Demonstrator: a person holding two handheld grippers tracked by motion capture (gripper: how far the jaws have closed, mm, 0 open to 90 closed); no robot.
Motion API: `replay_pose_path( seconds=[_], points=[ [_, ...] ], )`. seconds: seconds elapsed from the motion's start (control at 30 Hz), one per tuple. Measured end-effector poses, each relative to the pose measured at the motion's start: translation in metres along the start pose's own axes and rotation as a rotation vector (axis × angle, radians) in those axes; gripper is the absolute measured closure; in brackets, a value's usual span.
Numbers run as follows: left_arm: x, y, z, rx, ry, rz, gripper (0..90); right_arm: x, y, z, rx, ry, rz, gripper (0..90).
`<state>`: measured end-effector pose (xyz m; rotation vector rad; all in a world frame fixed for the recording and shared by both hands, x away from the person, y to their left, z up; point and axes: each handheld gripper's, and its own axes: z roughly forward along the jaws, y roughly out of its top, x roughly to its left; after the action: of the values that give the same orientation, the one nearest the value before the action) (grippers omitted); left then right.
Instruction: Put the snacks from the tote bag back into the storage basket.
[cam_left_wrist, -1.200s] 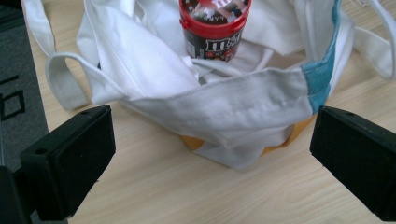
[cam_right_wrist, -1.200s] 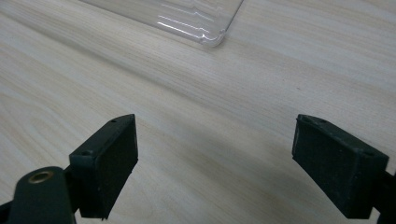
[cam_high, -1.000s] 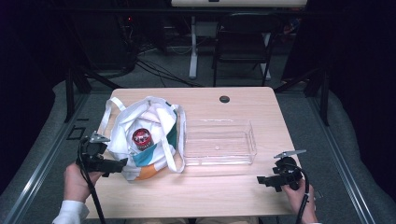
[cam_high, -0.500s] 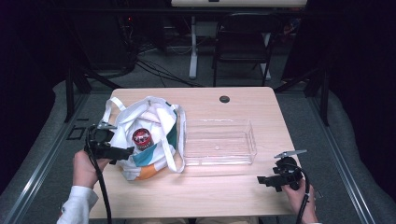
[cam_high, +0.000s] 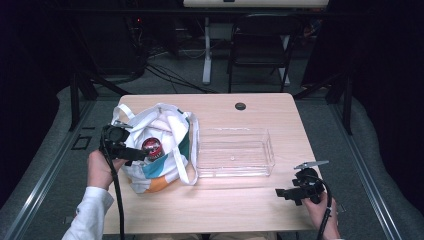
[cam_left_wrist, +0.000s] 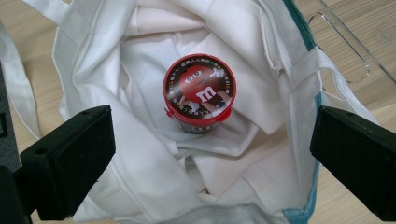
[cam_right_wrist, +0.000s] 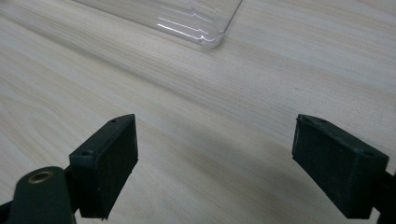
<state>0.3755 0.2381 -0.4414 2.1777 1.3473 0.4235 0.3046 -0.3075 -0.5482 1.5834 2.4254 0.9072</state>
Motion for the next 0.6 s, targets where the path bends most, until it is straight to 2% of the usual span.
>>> replay_pose_path(
  seconds=[0.17, 0.6],
  points=[
    [0.002, 0.006, 0.010, 0.012, -0.008, -0.018, 0.2, 0.000, 0.000, 0.000, 0.000, 0.000, 0.003, 13.9],
    [0.002, 0.019, 0.037, 0.074, 0.000, -0.012, 0.7, 0.000, 0.000, 0.001, -0.002, -0.002, 0.005, 13.9]
  ],
)
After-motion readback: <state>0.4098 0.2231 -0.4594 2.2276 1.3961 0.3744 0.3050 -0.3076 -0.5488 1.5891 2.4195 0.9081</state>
